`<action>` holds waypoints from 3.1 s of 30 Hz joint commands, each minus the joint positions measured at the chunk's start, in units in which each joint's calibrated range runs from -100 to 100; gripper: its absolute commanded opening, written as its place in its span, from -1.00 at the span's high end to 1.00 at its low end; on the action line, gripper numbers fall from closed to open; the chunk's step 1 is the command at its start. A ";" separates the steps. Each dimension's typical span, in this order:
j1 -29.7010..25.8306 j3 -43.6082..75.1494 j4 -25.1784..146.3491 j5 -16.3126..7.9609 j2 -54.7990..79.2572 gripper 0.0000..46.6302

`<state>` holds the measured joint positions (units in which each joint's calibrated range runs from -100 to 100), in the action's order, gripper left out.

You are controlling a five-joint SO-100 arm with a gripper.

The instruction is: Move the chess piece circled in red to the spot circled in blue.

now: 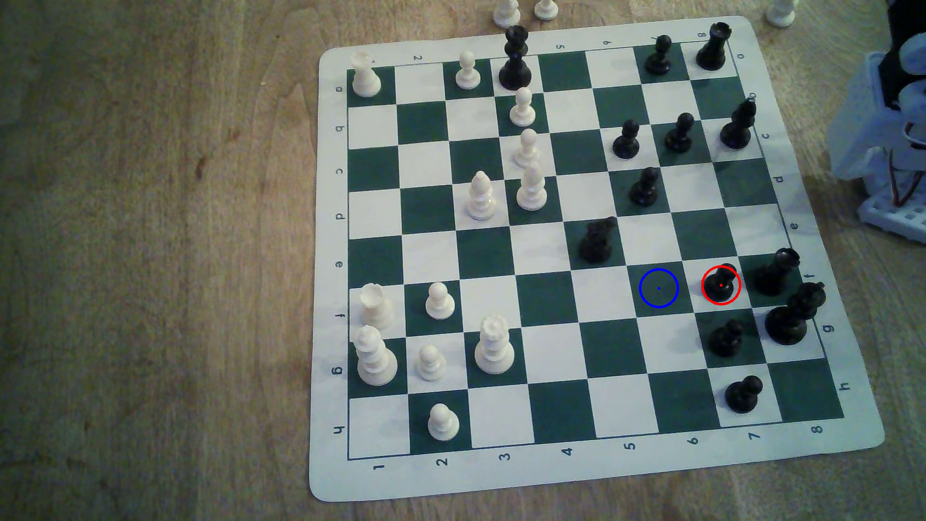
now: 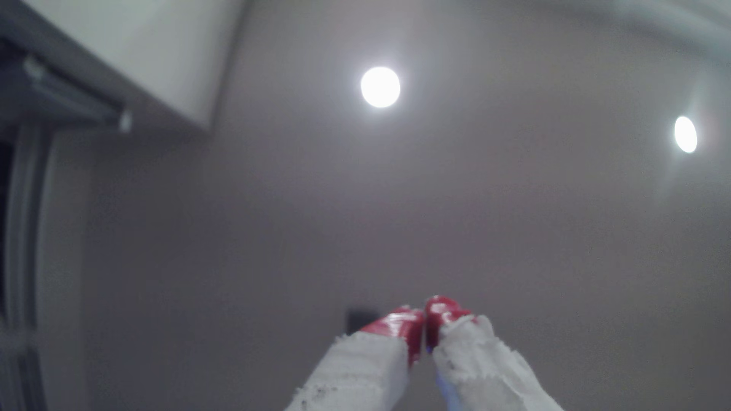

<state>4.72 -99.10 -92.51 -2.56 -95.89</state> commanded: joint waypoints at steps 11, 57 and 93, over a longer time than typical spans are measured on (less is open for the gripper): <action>1.34 9.52 78.26 1.66 0.14 0.99; -35.11 27.38 150.58 -10.79 32.06 0.31; -31.51 16.32 135.34 -10.65 39.36 0.45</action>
<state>-26.70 -83.64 44.54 -13.06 -56.51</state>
